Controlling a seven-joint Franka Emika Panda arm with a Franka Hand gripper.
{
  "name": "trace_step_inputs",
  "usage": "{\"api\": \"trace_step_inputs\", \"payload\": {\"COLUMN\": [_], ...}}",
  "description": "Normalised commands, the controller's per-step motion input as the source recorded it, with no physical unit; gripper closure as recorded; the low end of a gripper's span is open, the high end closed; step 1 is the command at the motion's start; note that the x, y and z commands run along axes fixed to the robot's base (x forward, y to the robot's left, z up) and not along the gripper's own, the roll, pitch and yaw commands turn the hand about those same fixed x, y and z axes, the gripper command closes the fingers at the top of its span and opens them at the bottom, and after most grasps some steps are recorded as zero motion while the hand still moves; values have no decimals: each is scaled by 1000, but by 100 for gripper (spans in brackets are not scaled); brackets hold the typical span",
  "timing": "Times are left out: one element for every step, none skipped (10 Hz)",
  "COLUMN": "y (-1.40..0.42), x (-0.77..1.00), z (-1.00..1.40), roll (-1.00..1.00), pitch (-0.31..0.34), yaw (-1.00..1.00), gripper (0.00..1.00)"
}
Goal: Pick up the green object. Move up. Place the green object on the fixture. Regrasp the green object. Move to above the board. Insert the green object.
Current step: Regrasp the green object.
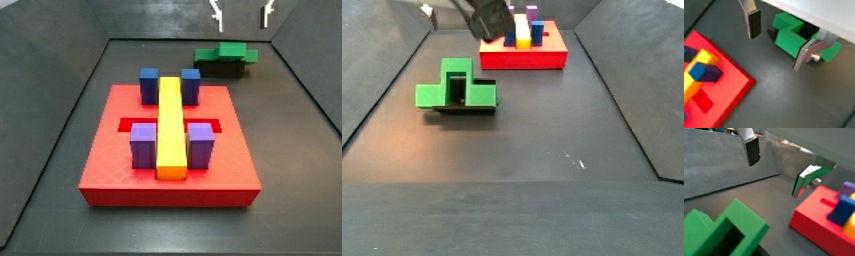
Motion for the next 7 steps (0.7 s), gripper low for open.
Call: {"api": "trace_step_inputs", "payload": {"y": [-483,-466,-406,-354,-263,-169,-154], "x": [417,480,514,469,403,349,314], "z": [0,0,0,0,74,140,134], "roll": [1000,1000,1000,1000,1000,1000,1000], "pitch": [-403,-389,-320,-269,-217,-183,-169], "yaw": [106,97,97,103,106,134,160], "gripper": [0,0,0,0,0,0,0]}}
